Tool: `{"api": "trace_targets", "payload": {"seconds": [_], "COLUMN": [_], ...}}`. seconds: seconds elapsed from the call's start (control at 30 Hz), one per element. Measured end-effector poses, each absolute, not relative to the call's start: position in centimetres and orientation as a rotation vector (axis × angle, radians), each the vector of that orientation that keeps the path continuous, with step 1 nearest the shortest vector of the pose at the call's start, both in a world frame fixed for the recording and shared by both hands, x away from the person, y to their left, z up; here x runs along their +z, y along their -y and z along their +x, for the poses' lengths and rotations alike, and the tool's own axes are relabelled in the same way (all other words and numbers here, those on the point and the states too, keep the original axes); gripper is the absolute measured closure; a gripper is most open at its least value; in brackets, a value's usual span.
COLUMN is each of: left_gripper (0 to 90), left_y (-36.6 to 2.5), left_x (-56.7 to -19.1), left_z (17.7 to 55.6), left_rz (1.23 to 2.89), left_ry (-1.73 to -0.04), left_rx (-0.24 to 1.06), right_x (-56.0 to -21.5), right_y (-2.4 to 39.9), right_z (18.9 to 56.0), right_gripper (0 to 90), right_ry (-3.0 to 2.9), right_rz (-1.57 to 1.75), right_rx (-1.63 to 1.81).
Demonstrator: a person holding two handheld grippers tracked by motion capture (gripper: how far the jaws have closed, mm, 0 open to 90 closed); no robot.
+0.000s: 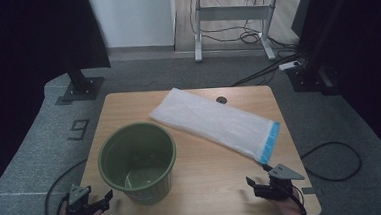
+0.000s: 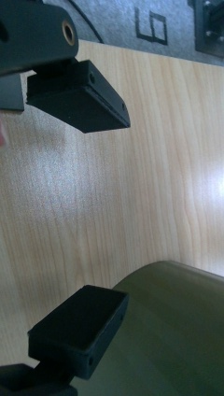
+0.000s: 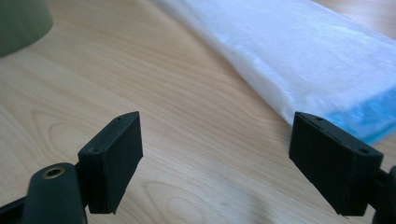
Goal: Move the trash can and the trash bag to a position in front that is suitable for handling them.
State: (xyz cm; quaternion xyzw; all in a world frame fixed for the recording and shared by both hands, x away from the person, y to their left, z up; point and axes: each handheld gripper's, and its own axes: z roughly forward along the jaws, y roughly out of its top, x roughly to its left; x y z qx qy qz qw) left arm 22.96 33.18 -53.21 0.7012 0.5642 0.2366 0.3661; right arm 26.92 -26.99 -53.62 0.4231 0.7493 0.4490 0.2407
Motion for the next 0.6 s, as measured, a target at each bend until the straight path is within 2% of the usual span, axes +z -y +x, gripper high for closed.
{"api": "trace_targets", "payload": {"seconds": [0.17,0.23,0.33,0.43,0.6], "left_gripper": [14.8,14.7,14.7,14.8,14.9], "left_y": [-33.5,-33.5,-33.3,-32.2,-29.5], "left_x": [-53.0,-52.9,-52.6,-51.7,-50.5], "left_z": [22.6,22.1,21.7,20.9,21.3], "left_rz": [1.788,1.800,1.833,1.886,1.936], "left_ry": [-1.385,-1.296,-1.202,-1.022,-0.883], "left_rx": [0.586,0.527,0.505,0.515,0.509], "right_x": [-53.8,-53.5,-53.2,-53.4,-53.4], "right_y": [28.2,28.7,28.7,28.6,28.3], "right_z": [27.0,26.7,26.5,26.4,26.4], "right_gripper": [17.3,17.8,18.1,18.1,18.3], "right_ry": [-2.000,-1.971,-1.963,-1.986,-2.013], "right_rz": [1.236,1.254,1.234,1.220,1.201], "right_rx": [1.269,1.334,1.341,1.339,1.365]}}
